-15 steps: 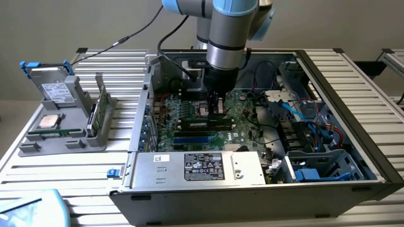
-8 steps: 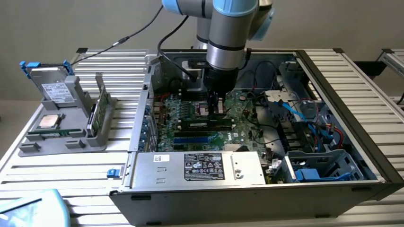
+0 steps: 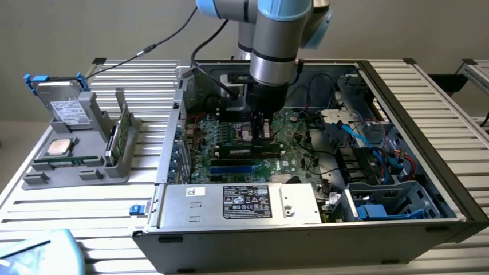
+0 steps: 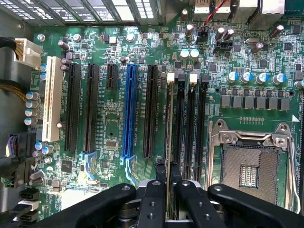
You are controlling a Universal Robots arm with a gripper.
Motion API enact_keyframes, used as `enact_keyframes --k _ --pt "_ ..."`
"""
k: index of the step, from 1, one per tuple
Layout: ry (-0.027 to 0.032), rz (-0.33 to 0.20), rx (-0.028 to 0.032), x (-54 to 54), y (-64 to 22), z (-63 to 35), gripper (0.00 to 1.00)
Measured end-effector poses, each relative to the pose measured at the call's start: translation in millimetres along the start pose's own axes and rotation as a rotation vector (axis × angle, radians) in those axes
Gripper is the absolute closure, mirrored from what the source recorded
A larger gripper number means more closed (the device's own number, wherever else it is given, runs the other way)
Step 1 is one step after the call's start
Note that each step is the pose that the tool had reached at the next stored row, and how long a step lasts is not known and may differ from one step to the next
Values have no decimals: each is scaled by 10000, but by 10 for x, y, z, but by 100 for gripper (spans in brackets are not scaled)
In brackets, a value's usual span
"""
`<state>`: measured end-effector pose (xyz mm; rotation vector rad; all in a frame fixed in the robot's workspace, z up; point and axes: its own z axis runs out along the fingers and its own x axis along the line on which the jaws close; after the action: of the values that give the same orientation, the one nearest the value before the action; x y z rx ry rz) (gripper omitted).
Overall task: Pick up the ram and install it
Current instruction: 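Insert the ram into the slot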
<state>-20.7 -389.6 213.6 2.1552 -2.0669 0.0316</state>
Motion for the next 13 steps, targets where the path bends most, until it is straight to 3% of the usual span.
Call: enact_keyframes --k 13 --pt "0 -4 -27 -2 -3 22 86"
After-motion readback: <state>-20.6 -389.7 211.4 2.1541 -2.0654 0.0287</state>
